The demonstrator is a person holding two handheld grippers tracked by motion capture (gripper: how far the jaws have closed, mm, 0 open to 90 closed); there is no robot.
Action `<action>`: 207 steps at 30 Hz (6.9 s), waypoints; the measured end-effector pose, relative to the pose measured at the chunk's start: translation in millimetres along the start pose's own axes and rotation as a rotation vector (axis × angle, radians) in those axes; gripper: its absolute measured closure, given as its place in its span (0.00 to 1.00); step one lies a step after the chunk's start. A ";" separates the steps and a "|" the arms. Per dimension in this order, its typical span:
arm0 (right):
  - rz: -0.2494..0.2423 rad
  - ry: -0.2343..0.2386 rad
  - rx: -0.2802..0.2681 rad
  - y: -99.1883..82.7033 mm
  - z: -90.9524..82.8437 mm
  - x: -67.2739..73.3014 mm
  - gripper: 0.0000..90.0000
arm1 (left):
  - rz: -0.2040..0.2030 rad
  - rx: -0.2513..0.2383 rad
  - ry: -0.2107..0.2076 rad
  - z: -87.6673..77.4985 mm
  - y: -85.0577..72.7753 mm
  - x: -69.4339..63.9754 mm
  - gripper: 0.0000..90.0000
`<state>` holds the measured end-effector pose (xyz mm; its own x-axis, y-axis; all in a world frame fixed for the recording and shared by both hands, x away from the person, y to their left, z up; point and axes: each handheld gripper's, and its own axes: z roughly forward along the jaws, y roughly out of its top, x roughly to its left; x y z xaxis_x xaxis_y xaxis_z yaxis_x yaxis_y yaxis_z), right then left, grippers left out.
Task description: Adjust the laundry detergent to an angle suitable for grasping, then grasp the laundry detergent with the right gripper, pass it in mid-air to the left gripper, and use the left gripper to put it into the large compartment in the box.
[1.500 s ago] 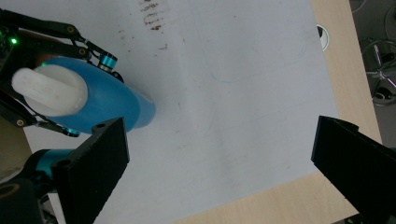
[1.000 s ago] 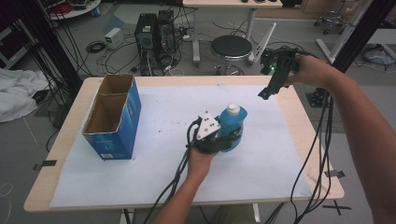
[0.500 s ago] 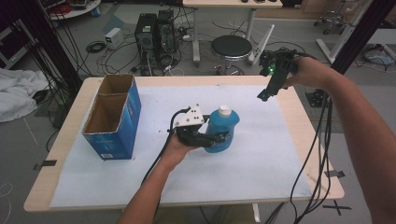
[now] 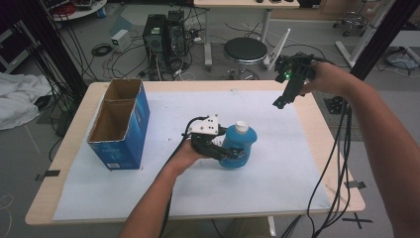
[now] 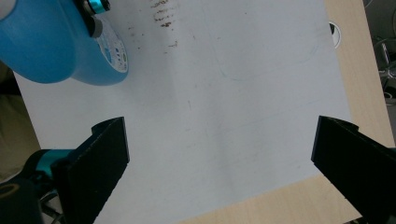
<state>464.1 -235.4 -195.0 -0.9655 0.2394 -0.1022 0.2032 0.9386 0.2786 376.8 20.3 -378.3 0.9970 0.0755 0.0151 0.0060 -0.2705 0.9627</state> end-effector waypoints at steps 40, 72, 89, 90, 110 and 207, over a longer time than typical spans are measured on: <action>0.014 -0.009 0.000 -4.4 -1.5 2.7 0.03 | 0.018 0.026 -0.078 4.5 -25.8 13.3 0.49; 0.025 -0.018 -0.001 -10.9 -5.3 7.2 0.03 | -0.097 0.114 0.083 -28.6 -4.3 -7.6 0.24; 0.026 -0.027 -0.013 -12.1 -8.3 13.4 0.03 | -0.103 0.344 0.232 -91.6 53.5 -0.7 0.24; 0.026 -0.027 -0.013 -12.1 -8.3 13.4 0.03 | -0.103 0.344 0.232 -91.6 53.5 -0.7 0.24; 0.030 -0.028 -0.013 -15.7 -10.1 14.5 0.03 | -0.037 0.784 0.261 -103.5 98.0 13.9 0.02; -0.019 0.153 -0.265 -68.2 57.9 67.1 0.03 | -0.037 0.917 0.058 -99.7 91.3 25.3 0.02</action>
<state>394.9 -269.0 -276.1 -0.9861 0.1632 0.0298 0.1548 0.8402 0.5197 394.9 93.2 -263.1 0.9897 0.1409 0.0256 0.1214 -0.9202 0.3721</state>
